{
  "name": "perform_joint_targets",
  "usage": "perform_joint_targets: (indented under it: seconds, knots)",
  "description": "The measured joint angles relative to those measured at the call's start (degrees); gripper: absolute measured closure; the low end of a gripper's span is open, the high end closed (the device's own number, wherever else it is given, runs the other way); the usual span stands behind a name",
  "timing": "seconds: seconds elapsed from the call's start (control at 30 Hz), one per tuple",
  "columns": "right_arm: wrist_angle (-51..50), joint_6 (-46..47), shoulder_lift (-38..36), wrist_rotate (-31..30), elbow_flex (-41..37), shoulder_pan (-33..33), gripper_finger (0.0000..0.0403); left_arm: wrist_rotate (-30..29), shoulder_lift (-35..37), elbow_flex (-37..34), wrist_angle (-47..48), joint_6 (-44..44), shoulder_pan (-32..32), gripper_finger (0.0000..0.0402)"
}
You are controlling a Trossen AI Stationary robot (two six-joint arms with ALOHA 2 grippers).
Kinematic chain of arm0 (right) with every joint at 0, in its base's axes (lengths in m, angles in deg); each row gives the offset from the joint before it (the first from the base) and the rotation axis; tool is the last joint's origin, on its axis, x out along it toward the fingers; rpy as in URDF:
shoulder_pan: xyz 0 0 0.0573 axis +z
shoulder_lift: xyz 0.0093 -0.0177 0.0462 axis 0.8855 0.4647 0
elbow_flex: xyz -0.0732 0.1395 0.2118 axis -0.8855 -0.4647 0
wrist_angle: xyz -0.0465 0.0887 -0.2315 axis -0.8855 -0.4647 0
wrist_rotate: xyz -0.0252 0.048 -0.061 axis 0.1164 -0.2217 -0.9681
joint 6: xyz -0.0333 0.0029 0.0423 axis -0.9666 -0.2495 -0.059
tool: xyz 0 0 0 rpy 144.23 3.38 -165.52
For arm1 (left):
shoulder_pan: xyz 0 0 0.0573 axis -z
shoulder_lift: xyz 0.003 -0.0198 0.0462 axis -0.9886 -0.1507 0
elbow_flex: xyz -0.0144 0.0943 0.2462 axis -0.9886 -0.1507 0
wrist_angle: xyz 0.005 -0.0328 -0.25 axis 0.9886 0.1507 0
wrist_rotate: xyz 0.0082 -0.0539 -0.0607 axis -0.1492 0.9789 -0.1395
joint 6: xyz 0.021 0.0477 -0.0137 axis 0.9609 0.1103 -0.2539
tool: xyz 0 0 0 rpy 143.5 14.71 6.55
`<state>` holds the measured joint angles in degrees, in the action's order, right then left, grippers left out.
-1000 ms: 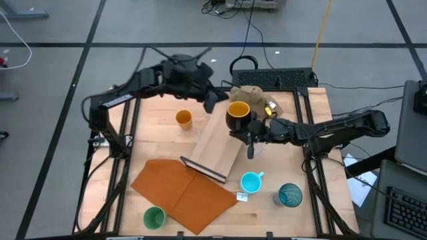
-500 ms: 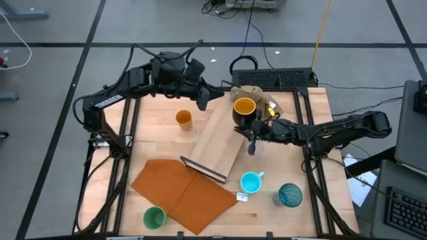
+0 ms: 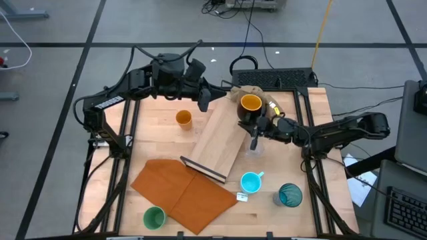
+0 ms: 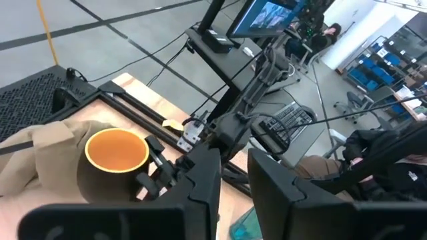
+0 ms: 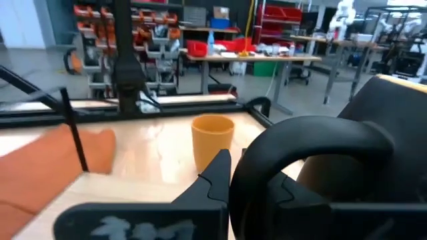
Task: Stack small to large cups/mugs on shelf
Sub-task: Put the black mug on the shelf
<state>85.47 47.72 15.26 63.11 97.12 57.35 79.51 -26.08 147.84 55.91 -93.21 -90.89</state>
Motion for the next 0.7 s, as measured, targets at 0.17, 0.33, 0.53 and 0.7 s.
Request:
perform_joint_targets:
  seconds: [0.17, 0.33, 0.53, 0.7]
  knots:
    - [3.34, 1.34, 3.88, 1.9, -0.1, 0.1, 0.039, -0.01, 0.0, 0.0, -0.03, 0.04, 0.0, 0.0325]
    - [8.65, 3.04, 8.86, 4.23, -0.03, 0.04, 0.039, -0.01, 0.0, 0.0, -0.01, 0.04, 0.0, 0.0325]
    - [10.27, 4.37, 12.12, 4.27, 0.16, 0.08, 0.039, 0.04, 0.0, 0.0, 0.01, 0.07, 0.0, 0.0325]
    - [10.83, 5.46, 15.34, 3.03, 0.16, 0.08, 0.039, 0.06, 0.0, 0.0, -0.31, 0.12, 0.0, 0.0325]
